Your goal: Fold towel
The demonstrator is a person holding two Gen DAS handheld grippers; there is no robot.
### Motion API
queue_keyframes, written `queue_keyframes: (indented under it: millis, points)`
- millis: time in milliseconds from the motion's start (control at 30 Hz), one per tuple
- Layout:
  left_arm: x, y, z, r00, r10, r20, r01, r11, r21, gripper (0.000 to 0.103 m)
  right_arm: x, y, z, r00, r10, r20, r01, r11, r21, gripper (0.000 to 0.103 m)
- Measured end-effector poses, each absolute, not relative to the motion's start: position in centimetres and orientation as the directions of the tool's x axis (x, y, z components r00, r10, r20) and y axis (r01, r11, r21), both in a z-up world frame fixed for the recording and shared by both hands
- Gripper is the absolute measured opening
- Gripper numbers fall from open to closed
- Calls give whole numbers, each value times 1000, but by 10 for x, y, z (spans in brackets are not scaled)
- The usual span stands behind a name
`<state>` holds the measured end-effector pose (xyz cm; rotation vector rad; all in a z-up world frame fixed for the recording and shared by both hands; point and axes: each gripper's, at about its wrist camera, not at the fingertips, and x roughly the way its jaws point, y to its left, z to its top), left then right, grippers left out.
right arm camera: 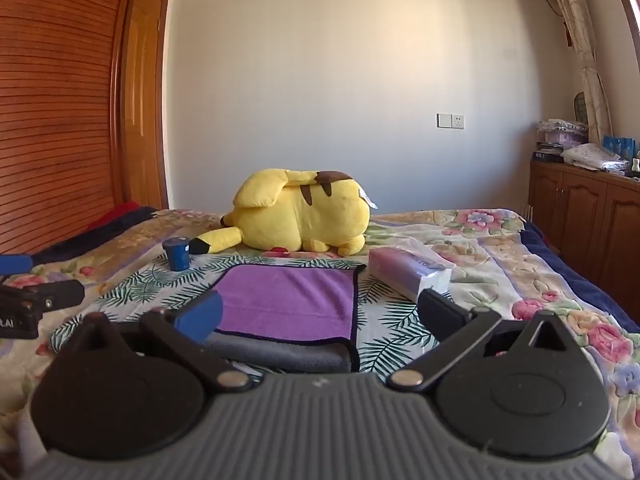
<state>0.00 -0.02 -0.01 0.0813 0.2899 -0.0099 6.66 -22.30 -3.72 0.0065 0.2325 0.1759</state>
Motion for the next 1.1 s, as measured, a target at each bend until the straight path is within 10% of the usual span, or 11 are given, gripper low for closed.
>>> queue_keyframes:
  millis: [1100]
  points:
    - [0,9,5,960,4,-280,17,997,74,87,65,-227,-40,960,174,-219,-172,985,28,103]
